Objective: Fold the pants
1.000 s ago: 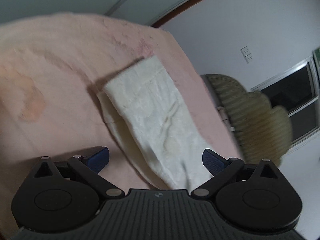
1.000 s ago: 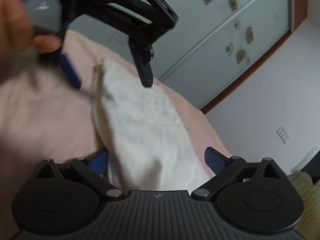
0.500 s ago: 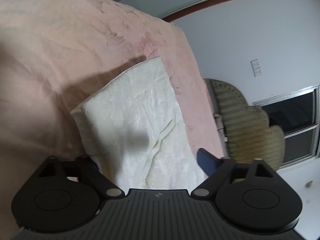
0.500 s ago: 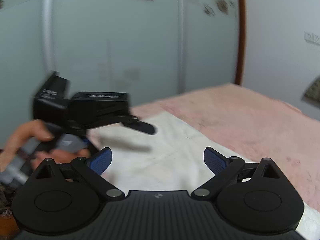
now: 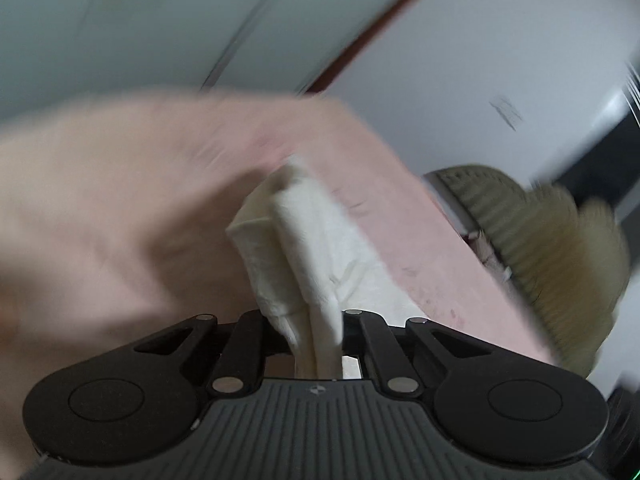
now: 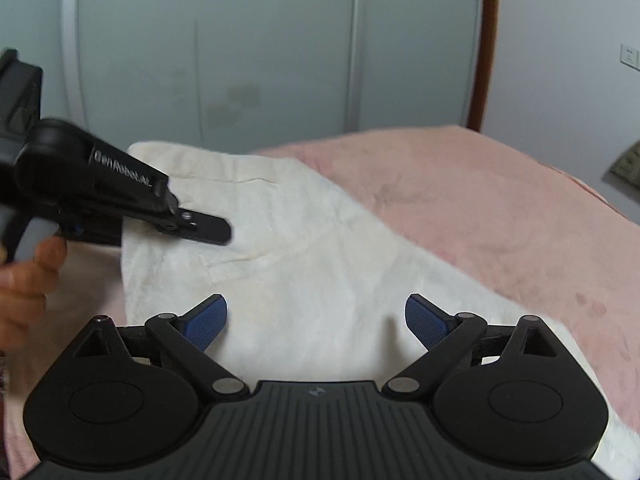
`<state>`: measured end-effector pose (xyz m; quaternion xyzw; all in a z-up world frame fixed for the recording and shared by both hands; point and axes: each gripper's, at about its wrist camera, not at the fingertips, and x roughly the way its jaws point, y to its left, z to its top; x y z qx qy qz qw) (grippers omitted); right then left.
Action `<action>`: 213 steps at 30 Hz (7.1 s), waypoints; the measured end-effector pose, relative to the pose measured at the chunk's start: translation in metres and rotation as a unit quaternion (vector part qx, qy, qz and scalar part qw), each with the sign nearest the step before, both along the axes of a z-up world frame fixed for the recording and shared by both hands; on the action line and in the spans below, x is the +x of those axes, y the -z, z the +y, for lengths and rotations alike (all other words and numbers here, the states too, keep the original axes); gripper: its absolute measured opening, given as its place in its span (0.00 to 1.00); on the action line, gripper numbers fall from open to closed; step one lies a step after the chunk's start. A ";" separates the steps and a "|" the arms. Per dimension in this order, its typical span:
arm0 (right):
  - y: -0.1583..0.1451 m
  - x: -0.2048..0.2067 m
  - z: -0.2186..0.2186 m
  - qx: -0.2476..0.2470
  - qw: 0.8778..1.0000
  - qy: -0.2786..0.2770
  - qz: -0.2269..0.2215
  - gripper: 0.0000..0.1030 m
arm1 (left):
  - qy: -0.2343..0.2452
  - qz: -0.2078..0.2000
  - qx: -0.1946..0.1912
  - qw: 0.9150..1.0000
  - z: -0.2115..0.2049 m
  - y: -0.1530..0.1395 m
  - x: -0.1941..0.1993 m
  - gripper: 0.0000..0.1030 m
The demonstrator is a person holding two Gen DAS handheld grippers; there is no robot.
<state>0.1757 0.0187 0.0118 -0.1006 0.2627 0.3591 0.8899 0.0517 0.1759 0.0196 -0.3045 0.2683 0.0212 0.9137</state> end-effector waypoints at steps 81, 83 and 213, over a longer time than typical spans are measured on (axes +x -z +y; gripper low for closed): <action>0.000 -0.125 -0.340 0.049 0.943 0.329 0.011 0.98 | 0.396 -0.148 0.330 0.844 -0.295 0.019 -0.064 0.73; 0.000 -0.123 -0.336 0.051 0.949 0.310 0.020 0.98 | 0.387 -0.114 0.314 0.859 -0.284 0.024 -0.051 0.72; 0.057 -0.078 -0.378 0.295 0.905 0.236 0.198 0.55 | 0.357 0.076 0.018 0.931 -0.201 0.060 0.090 0.36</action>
